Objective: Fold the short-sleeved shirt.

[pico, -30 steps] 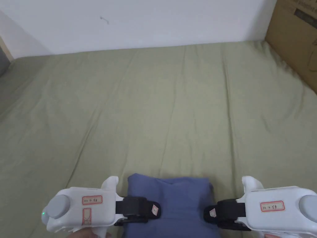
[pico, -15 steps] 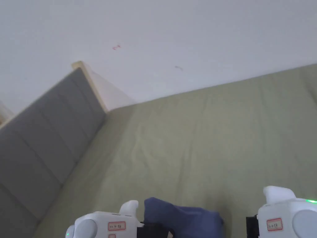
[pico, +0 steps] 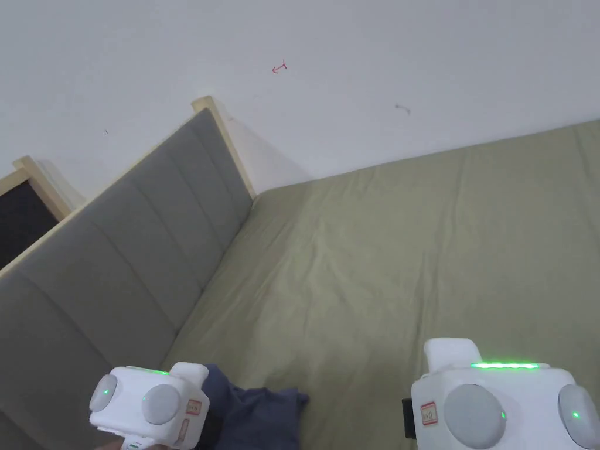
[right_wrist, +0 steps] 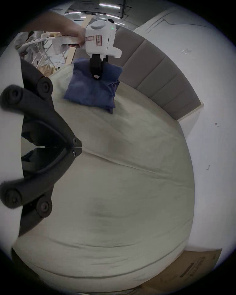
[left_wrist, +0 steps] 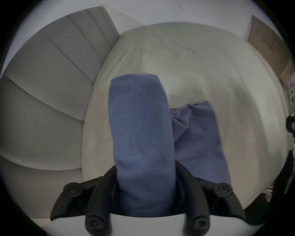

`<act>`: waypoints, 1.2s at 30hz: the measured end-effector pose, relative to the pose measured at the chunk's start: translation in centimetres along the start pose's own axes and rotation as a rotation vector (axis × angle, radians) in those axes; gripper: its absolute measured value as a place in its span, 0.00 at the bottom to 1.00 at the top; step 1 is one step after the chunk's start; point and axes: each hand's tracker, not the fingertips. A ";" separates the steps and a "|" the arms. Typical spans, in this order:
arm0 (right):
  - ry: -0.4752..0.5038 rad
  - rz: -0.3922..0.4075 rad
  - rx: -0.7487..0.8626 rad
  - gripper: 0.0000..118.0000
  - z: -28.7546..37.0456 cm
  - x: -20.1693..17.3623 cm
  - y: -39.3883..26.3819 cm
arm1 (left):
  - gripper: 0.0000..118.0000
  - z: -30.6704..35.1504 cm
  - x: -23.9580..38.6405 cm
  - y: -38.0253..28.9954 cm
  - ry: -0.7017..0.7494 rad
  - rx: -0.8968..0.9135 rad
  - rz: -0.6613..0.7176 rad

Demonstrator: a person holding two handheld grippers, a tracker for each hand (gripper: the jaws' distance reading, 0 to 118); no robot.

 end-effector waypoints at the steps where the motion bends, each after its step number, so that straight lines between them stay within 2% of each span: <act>1: -0.003 -0.002 -0.002 0.01 -0.1 0.1 0.0 | 0.34 -0.1 -0.1 -0.2 0.019 0.004 -0.003; 2: -0.009 -0.005 -0.003 0.01 -0.3 0.1 0.0 | 0.54 -0.1 0.0 -0.2 0.072 0.010 -0.021; 3: -0.017 -0.010 -0.002 0.01 -0.4 0.2 0.0 | 0.85 -0.1 0.0 -0.3 0.105 0.015 -0.035; 4: -0.023 -0.013 0.000 0.01 -0.5 0.3 -0.1 | 0.99 0.1 -0.1 -0.5 0.129 0.035 -0.030; 5: -0.030 -0.016 0.003 0.01 -0.5 0.4 -0.1 | 1.00 1.1 -0.3 -1.0 0.140 0.101 -0.047; 11: -0.049 0.003 0.034 0.01 0.2 0.5 -0.5 | 0.98 4.5 0.7 -2.7 0.210 0.172 0.070; 12: -0.048 0.006 0.041 0.01 0.6 0.7 -0.6 | 0.92 5.5 1.7 -3.1 0.159 0.195 0.090; 13: -0.046 0.011 0.049 0.01 0.9 1.0 -0.6 | 0.82 6.7 2.5 -3.3 0.115 0.212 0.106; 14: -0.048 0.020 0.059 0.01 1.5 1.4 -0.7 | 0.63 7.6 4.0 -3.7 0.070 0.227 0.129; 15: -0.051 0.029 0.067 0.01 2.1 1.9 -0.7 | 0.25 8.4 5.5 -4.0 0.036 0.243 0.147; 16: -0.048 0.040 0.085 0.01 3.0 3.0 -0.9 | 0.01 9.0 7.7 -4.4 -0.001 0.279 0.159; 19: -0.005 0.052 0.116 0.01 5.6 6.6 -1.6 | 0.00 11.0 12.9 -4.8 -0.103 0.387 0.143; 21: -0.079 0.064 0.145 0.01 7.9 9.5 -1.9 | 0.00 12.6 17.6 -4.5 -0.157 0.436 0.120; 26: -0.199 0.008 0.287 0.01 16.1 17.6 -3.2 | 0.00 18.2 27.9 -3.9 -0.359 0.611 0.168; 29: -0.258 -0.006 0.391 0.01 21.1 21.2 -3.9 | 0.00 22.8 32.7 -3.7 -0.339 0.747 0.139; 32: -0.332 0.007 0.536 0.01 26.2 23.6 -4.5 | 0.00 27.6 35.5 -4.1 -0.321 0.889 0.188; 36: -0.401 0.059 0.729 0.01 32.0 24.7 -4.5 | 0.00 33.4 37.2 -5.1 -0.262 1.085 0.240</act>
